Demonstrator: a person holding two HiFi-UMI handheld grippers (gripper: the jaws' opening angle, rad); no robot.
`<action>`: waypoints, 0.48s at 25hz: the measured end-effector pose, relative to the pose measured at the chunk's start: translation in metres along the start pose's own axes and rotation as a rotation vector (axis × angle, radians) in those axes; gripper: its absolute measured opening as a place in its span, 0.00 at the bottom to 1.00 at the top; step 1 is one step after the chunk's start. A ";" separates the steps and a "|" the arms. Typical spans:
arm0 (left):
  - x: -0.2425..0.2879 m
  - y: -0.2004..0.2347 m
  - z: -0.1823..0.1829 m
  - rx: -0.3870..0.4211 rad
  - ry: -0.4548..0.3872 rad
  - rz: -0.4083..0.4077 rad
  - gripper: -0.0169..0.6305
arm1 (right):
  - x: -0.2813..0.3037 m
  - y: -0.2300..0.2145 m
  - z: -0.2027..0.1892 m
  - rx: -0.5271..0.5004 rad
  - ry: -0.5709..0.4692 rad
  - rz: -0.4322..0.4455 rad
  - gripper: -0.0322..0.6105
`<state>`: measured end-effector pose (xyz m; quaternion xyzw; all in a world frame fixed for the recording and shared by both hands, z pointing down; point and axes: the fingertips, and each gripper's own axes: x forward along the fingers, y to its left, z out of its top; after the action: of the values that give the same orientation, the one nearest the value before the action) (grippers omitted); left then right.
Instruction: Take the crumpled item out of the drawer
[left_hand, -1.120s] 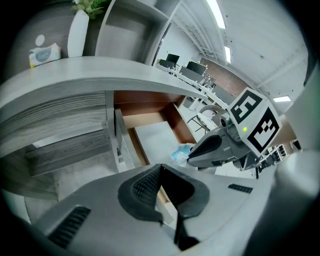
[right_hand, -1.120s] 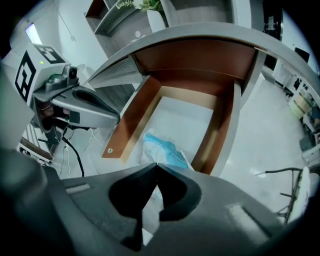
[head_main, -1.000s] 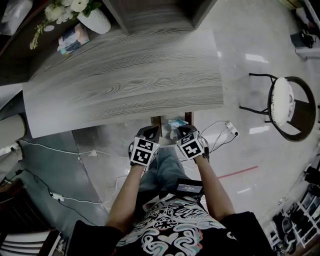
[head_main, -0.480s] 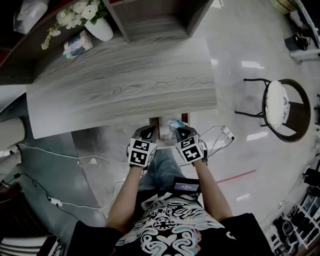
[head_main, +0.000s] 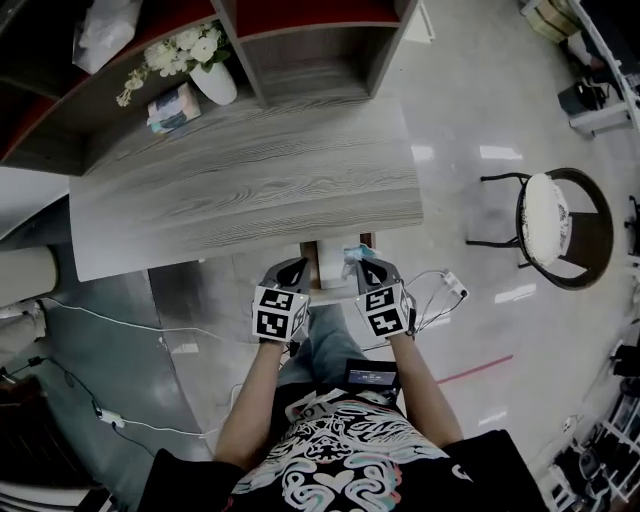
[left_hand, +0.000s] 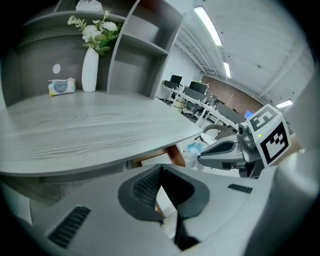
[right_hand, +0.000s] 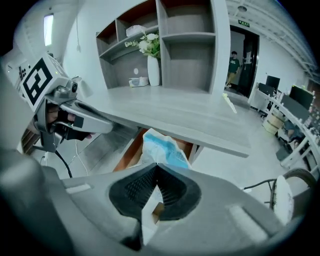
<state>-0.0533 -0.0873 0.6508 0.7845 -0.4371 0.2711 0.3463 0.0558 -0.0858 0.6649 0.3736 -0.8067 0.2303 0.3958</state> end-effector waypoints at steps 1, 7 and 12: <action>-0.004 -0.001 0.003 0.000 -0.013 0.000 0.03 | -0.004 0.001 0.004 -0.005 -0.013 -0.006 0.06; -0.027 -0.008 0.024 -0.011 -0.095 -0.009 0.03 | -0.033 0.003 0.022 -0.019 -0.084 -0.053 0.06; -0.047 -0.014 0.040 0.003 -0.160 -0.012 0.03 | -0.051 0.003 0.033 -0.008 -0.140 -0.088 0.06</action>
<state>-0.0584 -0.0900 0.5880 0.8069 -0.4582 0.2061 0.3107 0.0588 -0.0850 0.6041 0.4222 -0.8161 0.1829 0.3497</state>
